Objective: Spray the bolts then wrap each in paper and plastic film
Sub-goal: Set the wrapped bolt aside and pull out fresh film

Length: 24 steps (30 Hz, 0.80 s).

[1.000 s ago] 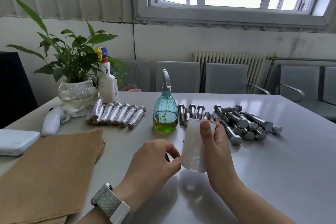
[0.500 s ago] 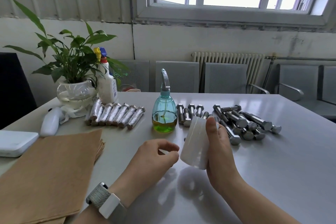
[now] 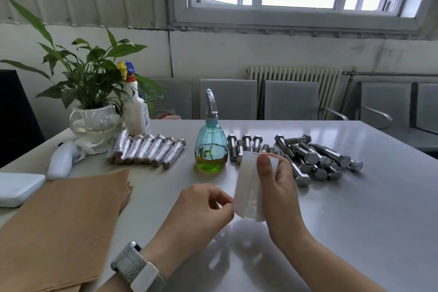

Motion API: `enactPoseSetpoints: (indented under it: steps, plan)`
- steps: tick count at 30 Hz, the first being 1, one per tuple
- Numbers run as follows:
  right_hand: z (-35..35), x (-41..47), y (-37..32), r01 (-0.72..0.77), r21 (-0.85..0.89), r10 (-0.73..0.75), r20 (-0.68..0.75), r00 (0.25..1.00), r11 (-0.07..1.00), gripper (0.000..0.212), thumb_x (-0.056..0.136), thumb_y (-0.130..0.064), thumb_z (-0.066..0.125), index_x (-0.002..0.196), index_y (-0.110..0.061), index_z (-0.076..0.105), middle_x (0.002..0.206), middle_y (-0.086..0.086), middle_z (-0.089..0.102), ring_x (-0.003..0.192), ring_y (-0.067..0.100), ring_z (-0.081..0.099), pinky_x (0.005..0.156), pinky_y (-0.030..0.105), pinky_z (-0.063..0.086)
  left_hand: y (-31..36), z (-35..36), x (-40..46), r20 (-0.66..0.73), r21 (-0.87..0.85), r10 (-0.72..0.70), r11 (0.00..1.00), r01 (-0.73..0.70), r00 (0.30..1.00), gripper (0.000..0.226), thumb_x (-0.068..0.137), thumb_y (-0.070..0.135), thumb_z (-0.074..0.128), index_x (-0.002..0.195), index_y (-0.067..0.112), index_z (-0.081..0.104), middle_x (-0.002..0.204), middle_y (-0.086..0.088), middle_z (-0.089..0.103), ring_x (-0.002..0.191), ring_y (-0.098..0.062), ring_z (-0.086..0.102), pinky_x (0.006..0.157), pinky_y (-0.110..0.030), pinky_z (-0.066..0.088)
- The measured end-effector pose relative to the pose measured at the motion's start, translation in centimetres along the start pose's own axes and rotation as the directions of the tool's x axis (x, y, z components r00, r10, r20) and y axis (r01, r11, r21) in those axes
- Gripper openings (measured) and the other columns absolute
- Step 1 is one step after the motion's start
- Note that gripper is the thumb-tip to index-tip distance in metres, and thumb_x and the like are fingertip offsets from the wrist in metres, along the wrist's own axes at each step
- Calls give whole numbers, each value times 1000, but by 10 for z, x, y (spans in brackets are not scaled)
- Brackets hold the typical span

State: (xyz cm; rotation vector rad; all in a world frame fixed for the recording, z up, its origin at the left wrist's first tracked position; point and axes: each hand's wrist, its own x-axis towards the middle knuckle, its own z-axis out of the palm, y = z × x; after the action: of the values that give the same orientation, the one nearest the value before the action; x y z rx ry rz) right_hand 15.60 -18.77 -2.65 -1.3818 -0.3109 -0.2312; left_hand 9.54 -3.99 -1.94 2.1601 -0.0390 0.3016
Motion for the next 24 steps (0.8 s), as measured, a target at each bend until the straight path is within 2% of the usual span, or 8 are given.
enactPoseSetpoints:
  steps: [3, 6, 11, 13, 16, 18, 20, 24]
  plan:
    - [1, -1, 0, 13, -13, -13, 5, 1000, 1000, 55, 69, -74, 58, 103, -31, 54, 79, -21, 65, 69, -2, 64, 56, 19, 52, 1, 1, -1, -17, 8, -4, 1000, 4, 1000, 11, 80, 22, 67, 76, 28, 75, 74, 8, 73, 67, -5, 67, 60, -16, 50]
    - [1, -1, 0, 17, -25, -17, 7, 1000, 1000, 54, 69, -75, 57, 102, -33, 54, 81, -21, 64, 71, -2, 65, 56, 18, 52, 3, 1, -3, -33, -1, -2, 1000, 2, 999, 11, 79, 21, 68, 73, 28, 75, 67, 7, 71, 56, -2, 61, 53, -11, 43]
    - [1, 0, -1, -51, 14, 51, -16, 999, 999, 64, 65, -79, 59, 105, -29, 54, 80, -17, 65, 72, 1, 65, 58, 21, 53, 7, -2, 0, -52, -87, -70, 994, 65, 996, 14, 79, 18, 68, 69, 25, 75, 62, 3, 69, 51, -3, 57, 49, -11, 40]
    - [1, 0, -2, -135, 62, 137, -30, 990, 989, 69, 65, -81, 59, 108, -27, 54, 91, -6, 66, 80, 9, 67, 63, 32, 58, 8, -5, 2, -53, -183, -124, 977, 113, 991, 14, 80, 17, 66, 70, 22, 75, 64, 3, 70, 53, -1, 60, 51, -9, 39]
    - [-1, 1, -5, -256, 135, 264, -49, 963, 957, 69, 70, -79, 61, 112, -24, 54, 109, 11, 65, 99, 30, 67, 82, 57, 58, 7, -7, 5, 14, -363, -206, 911, 197, 978, 13, 79, 26, 68, 74, 17, 75, 77, 0, 74, 63, -9, 67, 63, -24, 45]
    - [0, 1, -7, -269, 148, 280, -58, 958, 952, 72, 68, -77, 62, 113, -22, 53, 113, 16, 64, 104, 35, 65, 87, 60, 55, 6, -6, 5, 54, -381, -208, 900, 213, 977, 27, 72, 42, 73, 78, 16, 76, 81, 0, 75, 67, -10, 68, 63, -25, 45]
    - [0, 0, -8, -265, 145, 276, -61, 959, 953, 75, 67, -80, 64, 113, -21, 54, 113, 16, 64, 105, 36, 65, 88, 60, 54, 5, -3, 4, 45, -340, -182, 922, 186, 982, 36, 69, 50, 82, 80, 17, 76, 74, 0, 74, 64, -6, 66, 58, -15, 44]
    - [1, -2, -10, -268, 128, 277, -59, 959, 955, 75, 62, -78, 60, 112, -22, 54, 114, 16, 63, 106, 36, 64, 89, 62, 53, 0, 3, 5, -57, -321, -159, 938, 133, 986, 13, 81, 29, 77, 76, 17, 75, 63, 0, 71, 54, 0, 59, 50, -8, 39]
